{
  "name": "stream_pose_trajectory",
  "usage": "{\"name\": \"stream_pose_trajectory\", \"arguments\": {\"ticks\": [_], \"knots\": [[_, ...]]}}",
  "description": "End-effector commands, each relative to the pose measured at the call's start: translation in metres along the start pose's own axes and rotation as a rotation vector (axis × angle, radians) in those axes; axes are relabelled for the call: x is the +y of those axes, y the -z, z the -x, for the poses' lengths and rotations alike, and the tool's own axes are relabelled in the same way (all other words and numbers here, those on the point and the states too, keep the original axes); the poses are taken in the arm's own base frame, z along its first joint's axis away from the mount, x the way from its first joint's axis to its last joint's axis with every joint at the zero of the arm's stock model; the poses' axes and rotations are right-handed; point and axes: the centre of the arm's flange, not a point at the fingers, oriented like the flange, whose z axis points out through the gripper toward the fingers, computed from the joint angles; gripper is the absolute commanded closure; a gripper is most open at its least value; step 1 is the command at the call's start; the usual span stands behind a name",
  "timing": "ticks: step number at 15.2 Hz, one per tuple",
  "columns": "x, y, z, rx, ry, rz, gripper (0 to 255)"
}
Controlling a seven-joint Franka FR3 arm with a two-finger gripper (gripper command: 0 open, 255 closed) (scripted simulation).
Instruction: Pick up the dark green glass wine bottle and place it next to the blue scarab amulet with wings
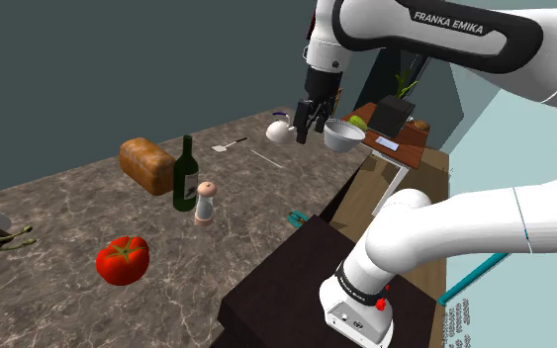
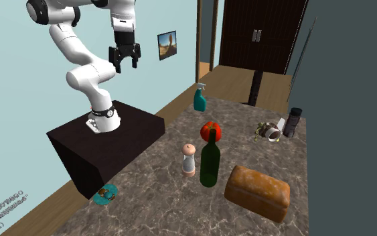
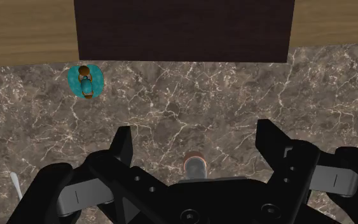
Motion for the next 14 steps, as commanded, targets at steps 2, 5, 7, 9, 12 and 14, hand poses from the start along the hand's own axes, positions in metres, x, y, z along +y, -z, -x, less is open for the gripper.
{"name": "stream_pose_trajectory", "arguments": {"ticks": [2, 5, 7, 9, 12, 14], "knots": [[-0.001, -0.005, -0.011, 0.005, 0.0, -0.002, 0], [-0.004, -0.021, -0.045, 0.022, -0.001, -0.007, 0], [-0.006, -0.032, -0.067, 0.033, -0.002, -0.01, 0], [-0.009, -0.042, -0.09, 0.044, -0.003, -0.013, 0], [-0.012, -0.056, -0.124, 0.06, -0.004, -0.018, 0], [-0.014, -0.065, -0.147, 0.071, -0.004, -0.021, 0]]}}
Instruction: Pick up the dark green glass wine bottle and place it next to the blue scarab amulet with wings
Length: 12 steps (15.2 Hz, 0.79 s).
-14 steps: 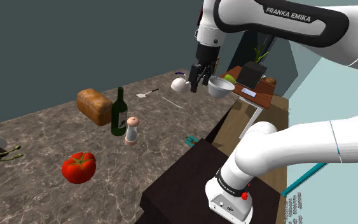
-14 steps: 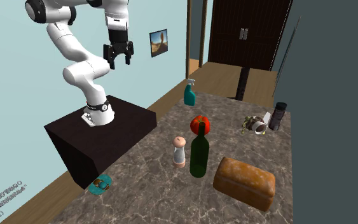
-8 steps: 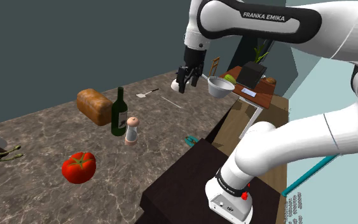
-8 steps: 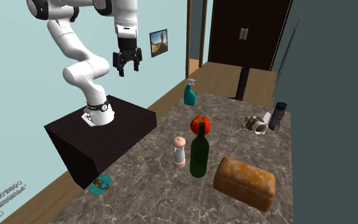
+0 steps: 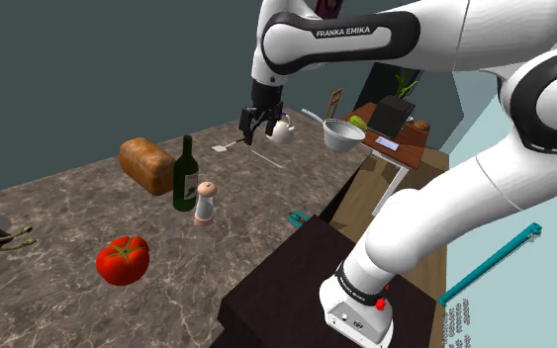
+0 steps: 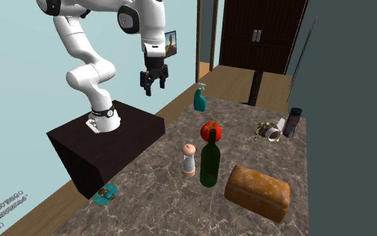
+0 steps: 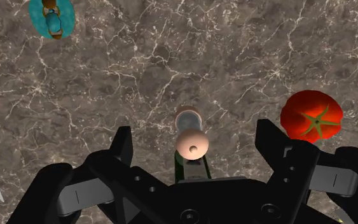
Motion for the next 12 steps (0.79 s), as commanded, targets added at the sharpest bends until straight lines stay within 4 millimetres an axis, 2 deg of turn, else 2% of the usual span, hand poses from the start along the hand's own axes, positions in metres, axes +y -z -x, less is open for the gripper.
{"name": "stream_pose_trajectory", "arguments": {"ticks": [1, 12], "knots": [[-0.001, -0.012, -0.021, 0.012, -0.001, -0.004, 0], [-0.013, -0.067, -0.146, 0.073, -0.004, -0.022, 0]]}}
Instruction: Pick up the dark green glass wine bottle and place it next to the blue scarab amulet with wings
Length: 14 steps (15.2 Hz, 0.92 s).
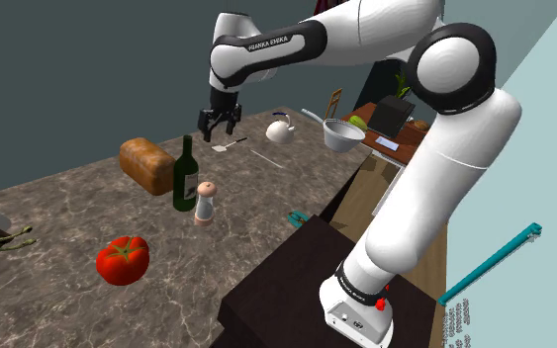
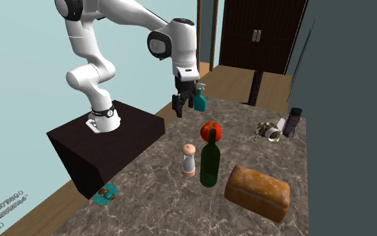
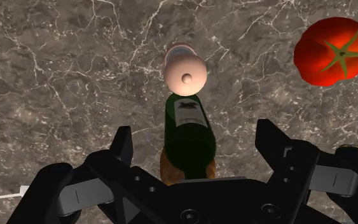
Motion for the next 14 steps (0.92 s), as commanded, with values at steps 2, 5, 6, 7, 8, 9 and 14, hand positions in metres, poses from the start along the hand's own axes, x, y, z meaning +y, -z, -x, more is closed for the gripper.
{"name": "stream_pose_trajectory", "arguments": {"ticks": [2, 5, 6, 7, 8, 9, 14], "knots": [[-0.006, -0.019, -0.033, 0.017, -0.001, -0.005, 0], [-0.009, -0.034, -0.066, 0.034, -0.002, -0.01, 0], [-0.01, -0.039, -0.078, 0.039, -0.003, -0.012, 0], [-0.011, -0.044, -0.089, 0.045, -0.003, -0.013, 0], [-0.012, -0.049, -0.1, 0.05, -0.003, -0.015, 0], [-0.013, -0.053, -0.11, 0.054, -0.003, -0.016, 0], [-0.013, -0.079, -0.111, 0.054, -0.003, -0.016, 0]]}}
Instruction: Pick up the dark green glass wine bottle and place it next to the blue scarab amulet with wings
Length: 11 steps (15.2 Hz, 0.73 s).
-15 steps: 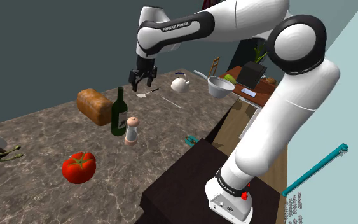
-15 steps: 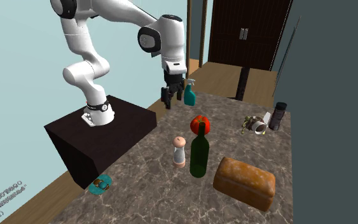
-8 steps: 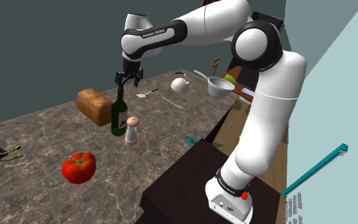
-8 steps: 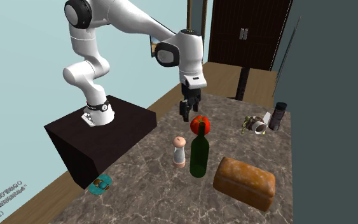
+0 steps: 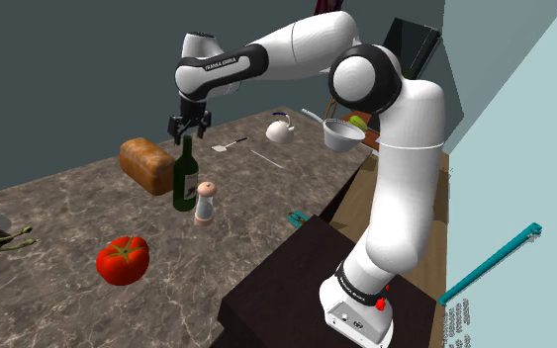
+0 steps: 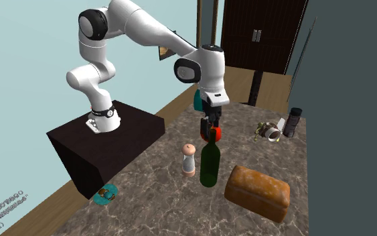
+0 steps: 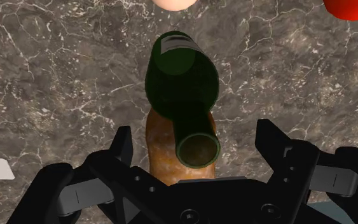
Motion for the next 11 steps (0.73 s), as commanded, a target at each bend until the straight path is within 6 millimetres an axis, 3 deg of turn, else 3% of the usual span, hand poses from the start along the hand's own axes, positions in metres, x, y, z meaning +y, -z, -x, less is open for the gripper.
{"name": "stream_pose_trajectory", "arguments": {"ticks": [1, 3, 10, 11], "knots": [[-0.0009, -0.0108, -0.001, 0.001, 0.0, 0.0, 0], [-0.0009, -0.0191, -0.0009, 0.001, 0.0, 0.0, 0], [-0.0009, -0.0191, -0.001, 0.001, 0.0, 0.0, 0], [-0.0009, -0.0191, -0.001, 0.001, 0.0, 0.0, 255]]}}
